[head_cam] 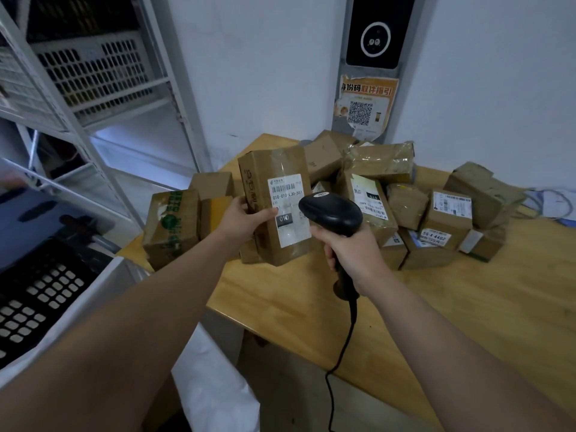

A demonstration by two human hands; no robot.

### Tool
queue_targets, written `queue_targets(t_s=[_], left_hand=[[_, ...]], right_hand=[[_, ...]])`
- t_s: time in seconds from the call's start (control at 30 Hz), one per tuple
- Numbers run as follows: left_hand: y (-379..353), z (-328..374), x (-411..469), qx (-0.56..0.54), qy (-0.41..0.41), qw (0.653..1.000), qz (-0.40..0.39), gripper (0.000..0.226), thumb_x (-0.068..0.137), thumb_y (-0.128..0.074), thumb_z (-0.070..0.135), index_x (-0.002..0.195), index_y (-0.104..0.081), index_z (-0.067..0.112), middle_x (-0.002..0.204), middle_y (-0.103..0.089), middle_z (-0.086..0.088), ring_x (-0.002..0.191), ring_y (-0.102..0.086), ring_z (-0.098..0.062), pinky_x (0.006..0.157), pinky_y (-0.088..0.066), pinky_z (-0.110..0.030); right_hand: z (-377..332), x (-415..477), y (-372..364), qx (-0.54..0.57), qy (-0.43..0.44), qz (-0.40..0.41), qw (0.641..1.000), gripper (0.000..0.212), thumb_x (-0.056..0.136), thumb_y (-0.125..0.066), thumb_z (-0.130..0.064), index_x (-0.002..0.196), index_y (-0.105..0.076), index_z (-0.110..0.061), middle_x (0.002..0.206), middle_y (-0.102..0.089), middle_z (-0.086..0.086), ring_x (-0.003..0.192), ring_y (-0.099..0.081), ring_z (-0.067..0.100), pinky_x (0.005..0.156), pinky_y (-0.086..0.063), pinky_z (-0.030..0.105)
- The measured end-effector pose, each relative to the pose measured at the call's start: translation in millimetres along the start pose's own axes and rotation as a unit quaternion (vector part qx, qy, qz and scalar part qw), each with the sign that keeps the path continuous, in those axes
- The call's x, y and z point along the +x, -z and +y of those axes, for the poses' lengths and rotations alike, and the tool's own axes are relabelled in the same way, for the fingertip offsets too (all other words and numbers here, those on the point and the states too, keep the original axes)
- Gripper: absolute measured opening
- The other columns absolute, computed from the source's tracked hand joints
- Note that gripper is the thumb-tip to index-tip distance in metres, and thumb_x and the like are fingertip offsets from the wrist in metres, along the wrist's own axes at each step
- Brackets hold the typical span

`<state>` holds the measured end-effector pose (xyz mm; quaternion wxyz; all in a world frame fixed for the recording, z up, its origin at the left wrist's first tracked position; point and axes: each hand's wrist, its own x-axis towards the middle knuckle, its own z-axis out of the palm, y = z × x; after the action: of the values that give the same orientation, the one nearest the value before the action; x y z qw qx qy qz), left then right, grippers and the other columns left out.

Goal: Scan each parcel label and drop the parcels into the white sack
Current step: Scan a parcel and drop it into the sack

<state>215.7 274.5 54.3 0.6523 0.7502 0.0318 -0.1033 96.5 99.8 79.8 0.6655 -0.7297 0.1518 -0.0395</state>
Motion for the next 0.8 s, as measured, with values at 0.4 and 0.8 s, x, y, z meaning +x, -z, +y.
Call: queue_targets(t_s=[0.4, 0.8], left_hand=[[-1.1, -4.0, 0.3, 0.004, -0.001, 1.0, 0.021, 0.063, 0.081, -0.076, 0.02, 0.135, -0.044, 0.015, 0.124, -0.06, -0.003, 0.115, -0.059, -0.025, 0.098, -0.049, -0.047], [-1.9, -9.5, 6.5, 0.013, 0.006, 1.0, 0.024, 0.065, 0.081, -0.076, 0.021, 0.137, -0.044, 0.015, 0.128, -0.059, -0.004, 0.118, -0.056, -0.026, 0.1, -0.047, -0.048]], right_hand=[[0.4, 0.1, -5.0, -0.003, -0.056, 0.004, 0.998, 0.013, 0.082, -0.065, -0.011, 0.072, -0.06, -0.005, 0.056, -0.05, 0.007, 0.047, -0.046, 0.016, 0.053, -0.043, 0.028], [-1.0, 3.7, -4.8, 0.007, -0.06, -0.002, 0.998, 0.012, 0.083, -0.066, -0.011, 0.074, -0.061, -0.005, 0.055, -0.05, 0.005, 0.048, -0.046, 0.015, 0.053, -0.043, 0.028]])
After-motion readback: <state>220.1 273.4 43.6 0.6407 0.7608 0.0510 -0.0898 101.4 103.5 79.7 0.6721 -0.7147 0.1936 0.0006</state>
